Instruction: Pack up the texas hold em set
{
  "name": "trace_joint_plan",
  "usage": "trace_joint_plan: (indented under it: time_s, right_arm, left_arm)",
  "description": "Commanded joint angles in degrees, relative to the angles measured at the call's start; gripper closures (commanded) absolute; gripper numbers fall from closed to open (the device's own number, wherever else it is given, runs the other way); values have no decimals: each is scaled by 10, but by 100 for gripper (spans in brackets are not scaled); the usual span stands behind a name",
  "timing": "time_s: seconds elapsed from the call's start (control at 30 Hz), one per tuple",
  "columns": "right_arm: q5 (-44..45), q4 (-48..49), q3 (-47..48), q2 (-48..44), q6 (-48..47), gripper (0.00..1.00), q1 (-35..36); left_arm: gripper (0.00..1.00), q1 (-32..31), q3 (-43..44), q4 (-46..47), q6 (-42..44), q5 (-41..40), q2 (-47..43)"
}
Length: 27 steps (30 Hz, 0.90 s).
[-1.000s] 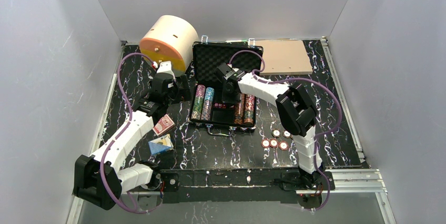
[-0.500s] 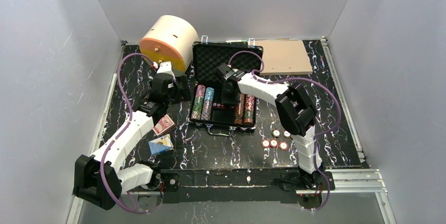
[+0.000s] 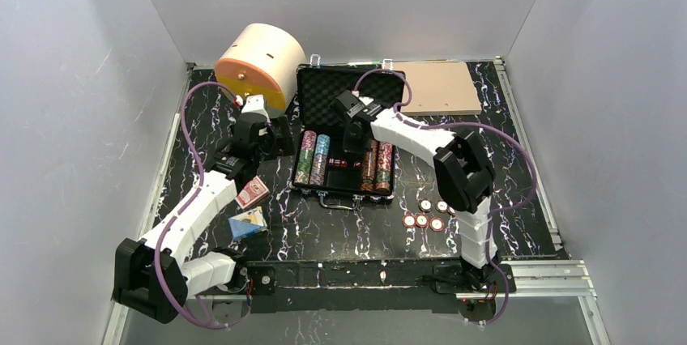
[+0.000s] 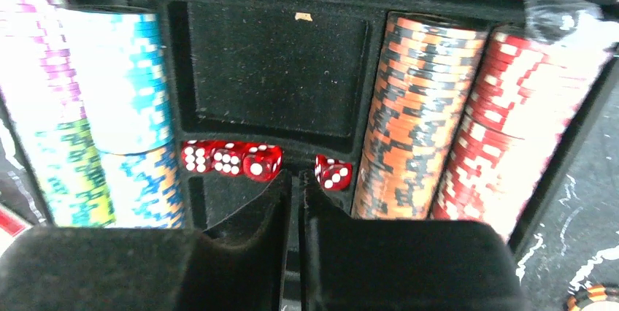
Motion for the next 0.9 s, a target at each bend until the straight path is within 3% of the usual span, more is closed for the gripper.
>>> trace_joint_plan:
  time_s: [0.0,0.23,0.33,0.53,0.63,0.87]
  right_arm:
    - [46,-20,8,-87,24,82,-20]
    - [121,11,-130,-230,74,66,-120]
    - [73,16,-184,-249,101,59,-192]
    - [-3,41,-195,-199,98,49,-269]
    - [-27,56,-151,-137,52,42,-279]
    - [-157,65,-35,-1,-60,37,-320]
  left_arm:
    - [2,-3,3,-5,6,-16,-4]
    - [2,-3,10,-9,6,-25,-5]
    - [2,-3,14,-8,6,-26,0]
    - [2,-3,27,-6,9,-32,8]
    - [2,-3,35,-8,13,-36,12]
    - [2,-2,48,-8,21,-50,20]
